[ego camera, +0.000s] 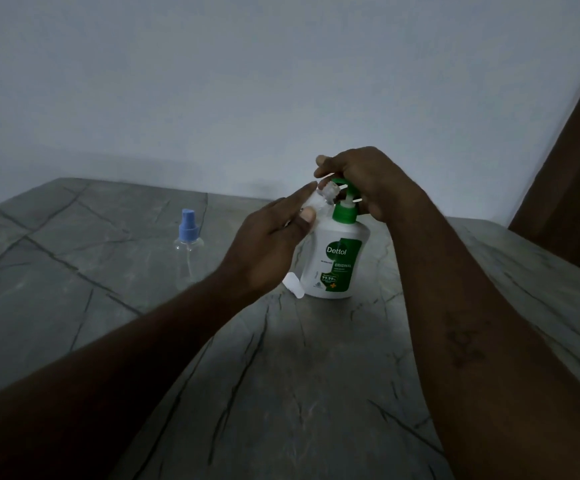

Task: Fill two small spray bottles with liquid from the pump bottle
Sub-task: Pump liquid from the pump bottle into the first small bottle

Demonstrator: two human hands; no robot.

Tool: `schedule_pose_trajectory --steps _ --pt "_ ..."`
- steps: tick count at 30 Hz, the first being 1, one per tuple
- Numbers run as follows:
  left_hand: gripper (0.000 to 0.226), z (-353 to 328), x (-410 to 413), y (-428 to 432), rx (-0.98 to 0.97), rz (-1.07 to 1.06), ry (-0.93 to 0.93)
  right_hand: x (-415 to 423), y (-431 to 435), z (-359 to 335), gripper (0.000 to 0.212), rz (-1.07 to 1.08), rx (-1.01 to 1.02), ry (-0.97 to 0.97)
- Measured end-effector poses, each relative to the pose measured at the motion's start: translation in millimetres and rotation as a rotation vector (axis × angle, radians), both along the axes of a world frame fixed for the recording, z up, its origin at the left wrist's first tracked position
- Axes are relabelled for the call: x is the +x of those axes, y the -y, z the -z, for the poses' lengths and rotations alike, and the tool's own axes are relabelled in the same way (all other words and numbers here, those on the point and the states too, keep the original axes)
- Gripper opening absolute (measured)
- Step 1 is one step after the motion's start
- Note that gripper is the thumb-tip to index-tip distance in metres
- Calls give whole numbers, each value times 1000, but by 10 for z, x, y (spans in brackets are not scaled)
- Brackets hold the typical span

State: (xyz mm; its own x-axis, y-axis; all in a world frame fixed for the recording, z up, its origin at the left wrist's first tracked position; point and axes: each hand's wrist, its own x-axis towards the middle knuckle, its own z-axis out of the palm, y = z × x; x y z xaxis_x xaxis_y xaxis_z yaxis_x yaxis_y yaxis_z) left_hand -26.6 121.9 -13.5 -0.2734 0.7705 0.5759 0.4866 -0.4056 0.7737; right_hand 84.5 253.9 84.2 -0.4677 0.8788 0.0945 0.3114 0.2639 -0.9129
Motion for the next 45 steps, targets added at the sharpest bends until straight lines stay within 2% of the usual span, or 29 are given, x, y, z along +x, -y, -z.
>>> schedule_pose_trajectory --steps 4,9,11,14,24,28,30,34,36,43,45 --pt "40 -65 18 -16 50 -2 18 13 -16 -3 15 -24 -9 24" --pt "31 -197 15 -48 -35 20 365 -2 0 11 11 -47 -31 21" --pt "36 -268 2 -64 -105 80 527 6 16 19 11 -50 -46 8" --pt "45 -299 -57 -80 -162 171 634 10 19 41 14 -47 -67 -7" --pt "67 -168 -95 -95 -248 260 739 -4 49 94 16 -38 -1 75" --pt "73 -182 -86 -104 -266 325 728 22 19 42 19 -57 42 84" --pt "62 -198 -91 -108 -277 380 720 41 9 24 23 -51 61 87" --pt "22 -192 -135 -111 -292 462 716 47 8 41 20 -60 24 46" --pt "16 -187 -135 -111 -300 459 733 41 17 52 16 -62 2 37" --pt "52 -189 -115 -99 -308 240 749 25 39 84 16 -35 13 60" --pt "54 -170 -117 -105 -308 210 738 25 38 86 16 -28 15 56"
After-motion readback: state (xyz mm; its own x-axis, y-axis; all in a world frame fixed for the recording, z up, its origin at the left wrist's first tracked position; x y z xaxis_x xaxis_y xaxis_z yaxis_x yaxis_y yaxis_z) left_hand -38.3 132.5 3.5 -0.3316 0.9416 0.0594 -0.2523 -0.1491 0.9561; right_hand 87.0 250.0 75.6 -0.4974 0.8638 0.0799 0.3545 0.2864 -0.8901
